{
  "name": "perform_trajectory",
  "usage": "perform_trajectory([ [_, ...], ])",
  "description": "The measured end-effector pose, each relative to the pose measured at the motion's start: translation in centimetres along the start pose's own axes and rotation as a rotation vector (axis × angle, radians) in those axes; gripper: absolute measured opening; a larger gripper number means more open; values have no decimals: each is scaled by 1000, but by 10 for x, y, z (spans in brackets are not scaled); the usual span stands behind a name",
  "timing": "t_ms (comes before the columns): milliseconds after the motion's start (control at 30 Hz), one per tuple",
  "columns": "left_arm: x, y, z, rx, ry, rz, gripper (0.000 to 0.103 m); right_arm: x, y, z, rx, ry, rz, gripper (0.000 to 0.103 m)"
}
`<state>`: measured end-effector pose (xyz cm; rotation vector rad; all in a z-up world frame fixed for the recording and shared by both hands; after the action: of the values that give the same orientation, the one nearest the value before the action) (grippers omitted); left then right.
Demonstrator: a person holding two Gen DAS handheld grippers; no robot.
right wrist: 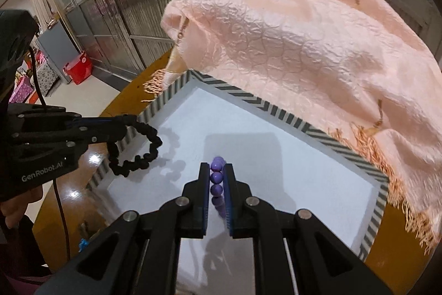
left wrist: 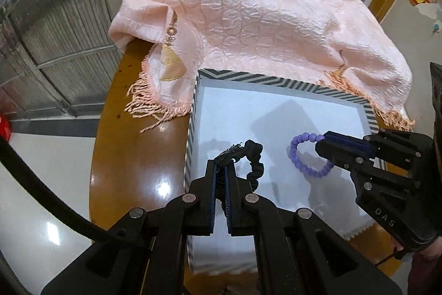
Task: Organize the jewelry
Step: 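Carry both bracelets into the tray and open both tools to release them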
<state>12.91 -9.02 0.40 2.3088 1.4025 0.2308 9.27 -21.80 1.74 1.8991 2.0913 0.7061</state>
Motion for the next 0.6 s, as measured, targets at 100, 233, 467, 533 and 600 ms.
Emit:
perform_trajectory([
  [100, 2, 13, 12, 8, 7, -2, 0, -14, 10, 13, 6, -17, 21, 9],
  [233, 7, 28, 32, 32, 5, -21, 0, -41, 23, 35, 11, -29, 82, 10],
  [467, 16, 36, 61, 71, 53, -32, 0, -58, 26, 71, 48, -22, 137, 10],
  [533, 17, 39, 65, 74, 68, -31, 0, -53, 28, 78, 40, -18, 133, 9],
  [600, 15, 41, 67, 70, 91, -23, 0, -46, 31, 81, 25, -27, 127, 9],
])
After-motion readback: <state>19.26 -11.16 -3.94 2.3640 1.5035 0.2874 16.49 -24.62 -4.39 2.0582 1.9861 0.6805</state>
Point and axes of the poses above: each gripper's, at about its wrist camera, not at the fingertips, and z roughly the way its jaws point, x to its left, y to its top, the point moved 3 cm from there along z, roughly the way its jaws point, and after that the axes turned 7 degrees about z, right-handed, at the moved point
